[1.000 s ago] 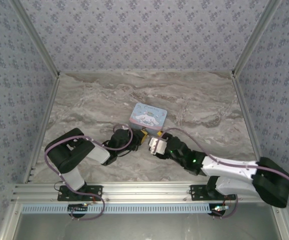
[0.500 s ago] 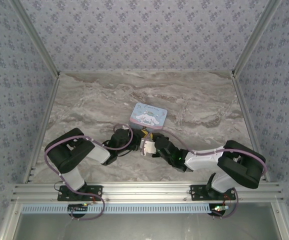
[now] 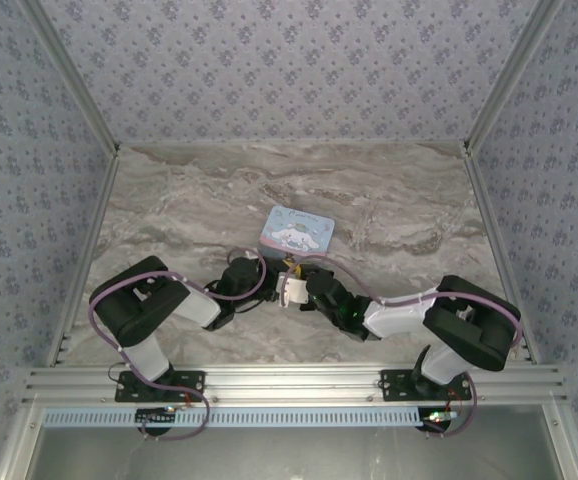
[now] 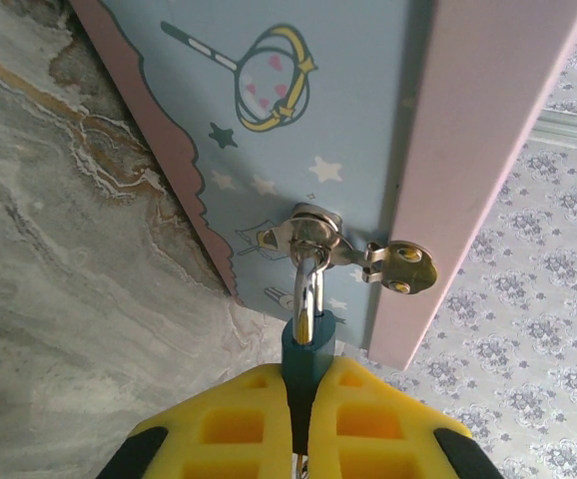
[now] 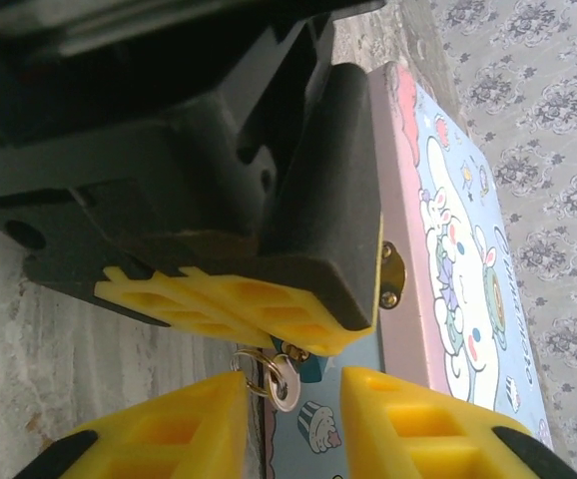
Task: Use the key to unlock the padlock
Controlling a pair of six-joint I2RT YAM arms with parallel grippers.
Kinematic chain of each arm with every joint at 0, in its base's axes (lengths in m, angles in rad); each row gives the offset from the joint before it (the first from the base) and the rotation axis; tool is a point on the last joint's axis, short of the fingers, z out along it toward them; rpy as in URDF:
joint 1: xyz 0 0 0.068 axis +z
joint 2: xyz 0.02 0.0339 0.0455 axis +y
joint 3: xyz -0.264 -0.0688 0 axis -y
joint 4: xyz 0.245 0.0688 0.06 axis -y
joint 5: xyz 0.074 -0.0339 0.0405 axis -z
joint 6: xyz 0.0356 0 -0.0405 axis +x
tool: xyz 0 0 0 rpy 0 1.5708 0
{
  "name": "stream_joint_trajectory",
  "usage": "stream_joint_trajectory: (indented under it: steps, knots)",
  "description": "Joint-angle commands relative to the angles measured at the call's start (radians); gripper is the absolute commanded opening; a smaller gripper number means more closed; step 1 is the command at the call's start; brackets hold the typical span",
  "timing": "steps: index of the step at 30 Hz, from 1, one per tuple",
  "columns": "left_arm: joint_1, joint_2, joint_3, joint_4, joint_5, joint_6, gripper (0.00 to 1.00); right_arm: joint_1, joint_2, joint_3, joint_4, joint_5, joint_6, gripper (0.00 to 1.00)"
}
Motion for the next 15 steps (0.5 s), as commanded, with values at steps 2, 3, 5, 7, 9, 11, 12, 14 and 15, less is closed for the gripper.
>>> stream_joint_trajectory:
  steps: [2,3,5,7,9,11,12,14,15]
  knots:
    - [0.001,-0.026,0.028,0.047,0.008,-0.006,0.06,-0.008,0.027,0.026,0.036,-0.005,-0.011,0.28]
    - [0.0,-0.026,0.028,0.047,0.007,-0.006,0.06,-0.008,0.03,0.027,0.039,-0.005,-0.01,0.26]
    - [0.0,-0.027,0.028,0.047,0.008,-0.006,0.06,-0.011,0.037,0.03,0.039,-0.006,-0.008,0.22]
    - [0.0,-0.027,0.028,0.047,0.007,-0.008,0.06,-0.011,0.044,0.031,0.043,-0.001,-0.006,0.18]
    - [0.0,-0.027,0.027,0.047,0.008,-0.006,0.06,-0.014,0.044,0.029,0.061,0.004,0.005,0.12]
    - [0.0,-0.027,0.028,0.046,0.008,-0.007,0.06,-0.019,0.042,0.03,0.062,0.008,0.021,0.06]
    - [0.001,-0.027,0.028,0.046,0.008,-0.008,0.06,-0.022,0.042,0.033,0.064,0.012,0.029,0.03]
    - [0.001,-0.026,0.028,0.047,0.008,-0.009,0.06,-0.026,0.039,0.033,0.064,0.013,0.046,0.0]
    - [0.0,-0.026,0.028,0.046,0.008,-0.008,0.06,-0.03,0.036,0.036,0.062,0.02,0.06,0.0]
